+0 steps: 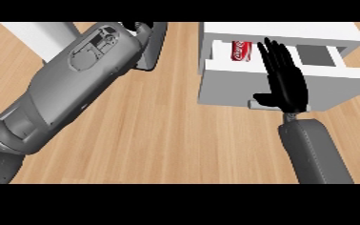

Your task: Pick up the can, place it into the drawer and close the drawer

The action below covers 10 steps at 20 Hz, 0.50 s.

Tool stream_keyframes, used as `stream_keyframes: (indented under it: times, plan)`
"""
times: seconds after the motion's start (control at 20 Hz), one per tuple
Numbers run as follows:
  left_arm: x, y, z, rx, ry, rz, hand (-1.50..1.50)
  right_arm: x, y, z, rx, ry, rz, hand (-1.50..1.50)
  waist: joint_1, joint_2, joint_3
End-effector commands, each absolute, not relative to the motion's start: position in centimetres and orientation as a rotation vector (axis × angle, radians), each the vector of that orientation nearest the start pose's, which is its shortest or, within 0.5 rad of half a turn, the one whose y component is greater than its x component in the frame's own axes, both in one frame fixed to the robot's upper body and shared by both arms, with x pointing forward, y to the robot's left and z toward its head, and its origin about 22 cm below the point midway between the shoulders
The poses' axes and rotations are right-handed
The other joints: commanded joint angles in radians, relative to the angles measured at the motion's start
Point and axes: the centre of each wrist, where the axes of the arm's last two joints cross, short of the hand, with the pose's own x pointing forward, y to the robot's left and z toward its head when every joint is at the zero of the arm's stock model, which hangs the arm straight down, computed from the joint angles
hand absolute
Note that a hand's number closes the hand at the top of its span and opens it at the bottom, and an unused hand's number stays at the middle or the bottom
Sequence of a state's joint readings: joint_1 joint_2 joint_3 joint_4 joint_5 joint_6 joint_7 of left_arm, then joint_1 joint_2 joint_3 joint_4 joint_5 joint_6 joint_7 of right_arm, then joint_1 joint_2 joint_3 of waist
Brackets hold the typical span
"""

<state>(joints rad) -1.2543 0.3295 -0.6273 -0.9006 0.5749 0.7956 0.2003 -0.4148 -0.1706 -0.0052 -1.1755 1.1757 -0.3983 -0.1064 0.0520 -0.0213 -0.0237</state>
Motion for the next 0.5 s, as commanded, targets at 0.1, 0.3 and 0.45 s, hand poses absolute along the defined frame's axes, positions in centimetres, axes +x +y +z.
stream_keyframes:
  times: [0.1,0.3,0.45]
  plan:
    - [40.2,8.6,20.0,0.239,-1.74,-0.069,-1.5,35.7,-23.9,-0.6,-1.266,-1.614,0.924,-1.5,0.018,0.028,0.026]
    - [39.8,9.7,21.9,0.217,-1.731,-0.052,-1.5,38.0,-22.0,0.3,-1.286,-1.653,0.881,-1.5,0.026,0.028,0.026]
    - [39.4,10.7,19.4,0.254,-1.736,-0.034,-1.5,39.9,-22.1,1.7,-1.309,-1.66,0.893,-1.5,0.016,0.034,0.025]
